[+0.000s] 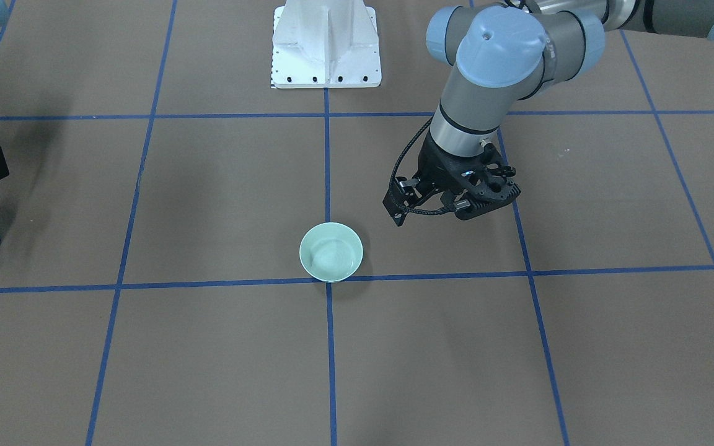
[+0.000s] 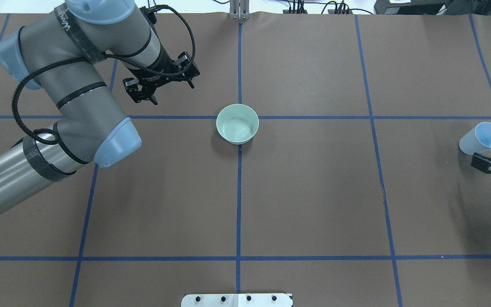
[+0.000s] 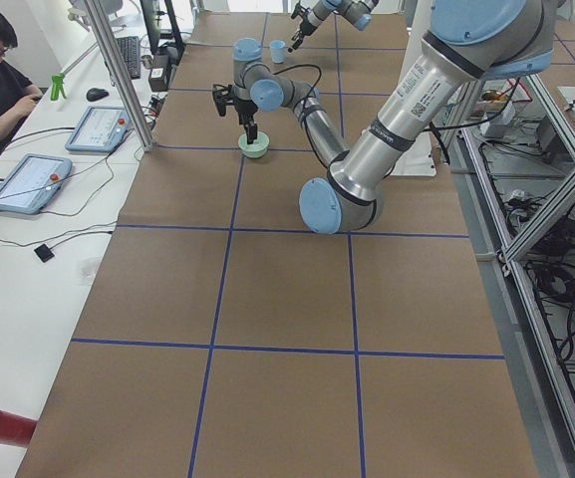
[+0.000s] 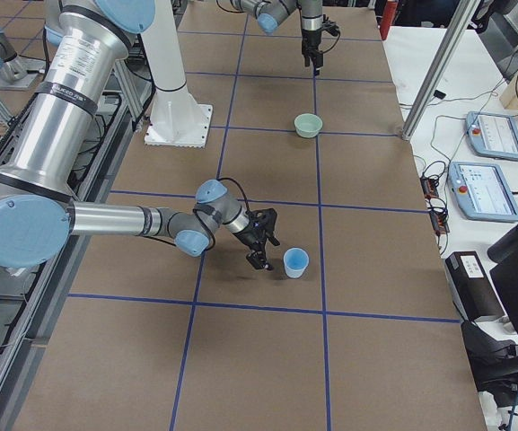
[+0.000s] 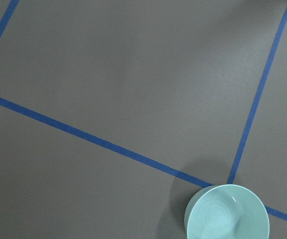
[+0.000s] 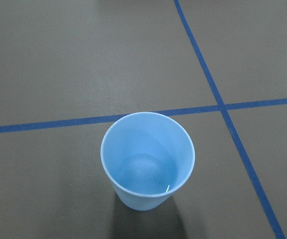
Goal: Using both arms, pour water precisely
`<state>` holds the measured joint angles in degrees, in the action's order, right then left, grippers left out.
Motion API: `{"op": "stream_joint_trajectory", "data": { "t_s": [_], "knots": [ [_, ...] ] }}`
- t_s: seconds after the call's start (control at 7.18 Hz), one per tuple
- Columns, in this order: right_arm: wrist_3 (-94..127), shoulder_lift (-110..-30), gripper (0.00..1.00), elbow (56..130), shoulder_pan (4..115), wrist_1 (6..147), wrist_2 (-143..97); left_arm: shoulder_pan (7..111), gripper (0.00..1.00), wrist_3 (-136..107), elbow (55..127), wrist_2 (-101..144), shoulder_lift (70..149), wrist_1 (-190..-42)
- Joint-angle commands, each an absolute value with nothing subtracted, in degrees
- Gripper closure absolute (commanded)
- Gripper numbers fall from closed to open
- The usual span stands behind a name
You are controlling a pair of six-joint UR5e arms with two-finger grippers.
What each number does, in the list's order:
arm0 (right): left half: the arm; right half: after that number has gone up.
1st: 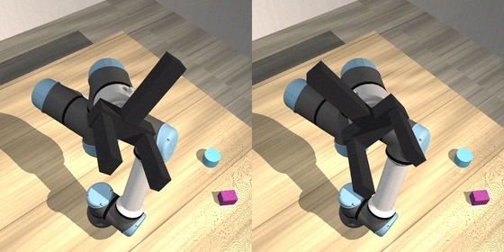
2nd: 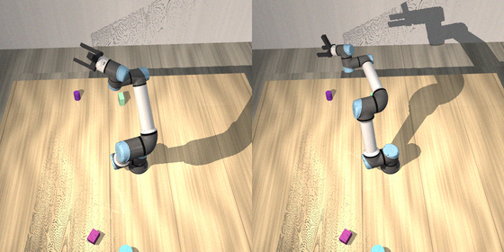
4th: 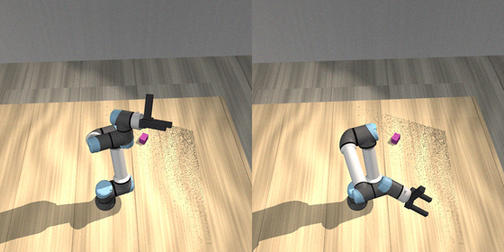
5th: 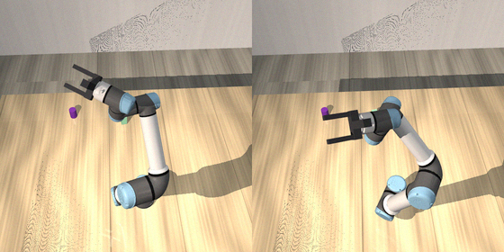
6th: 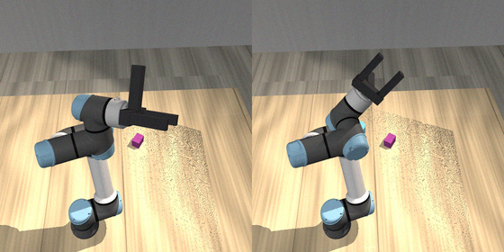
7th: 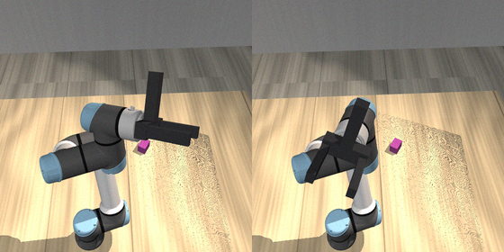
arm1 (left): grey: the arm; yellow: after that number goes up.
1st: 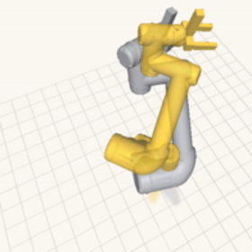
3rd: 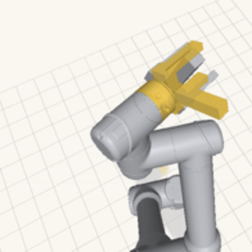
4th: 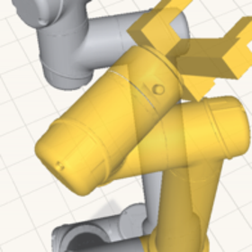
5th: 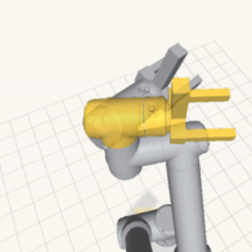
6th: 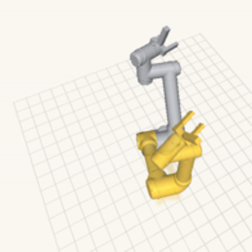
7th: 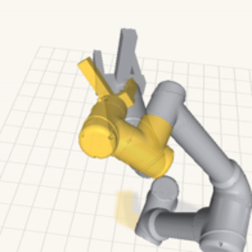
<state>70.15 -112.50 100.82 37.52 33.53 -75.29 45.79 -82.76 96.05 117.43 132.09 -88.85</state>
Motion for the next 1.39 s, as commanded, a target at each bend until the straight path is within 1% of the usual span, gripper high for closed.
{"op": "stream_joint_trajectory", "data": {
  "t_s": [0.0, 0.14, 0.56, 1.25],
  "knots": [
    [69.61, -108.65, 0.01, 96.87, 37.0, 33.49, -71.39, 45.79, 0.0, -82.79, 95.98, 117.42, 132.01, -88.86],
    [69.35, -107.85, 0.02, 96.16, 37.09, 33.4, -71.11, 45.79, 0.0, -82.79, 96.06, 117.42, 132.01, -88.86],
    [68.2, -106.62, 0.02, 92.29, 37.0, 32.52, -66.54, 45.79, 0.0, -82.79, 95.98, 117.42, 132.01, -88.86],
    [68.03, -104.15, 0.03, 91.23, 37.0, 32.52, -66.53, 45.79, 0.0, -82.79, 95.98, 117.42, 131.48, -88.86]
  ]
}}
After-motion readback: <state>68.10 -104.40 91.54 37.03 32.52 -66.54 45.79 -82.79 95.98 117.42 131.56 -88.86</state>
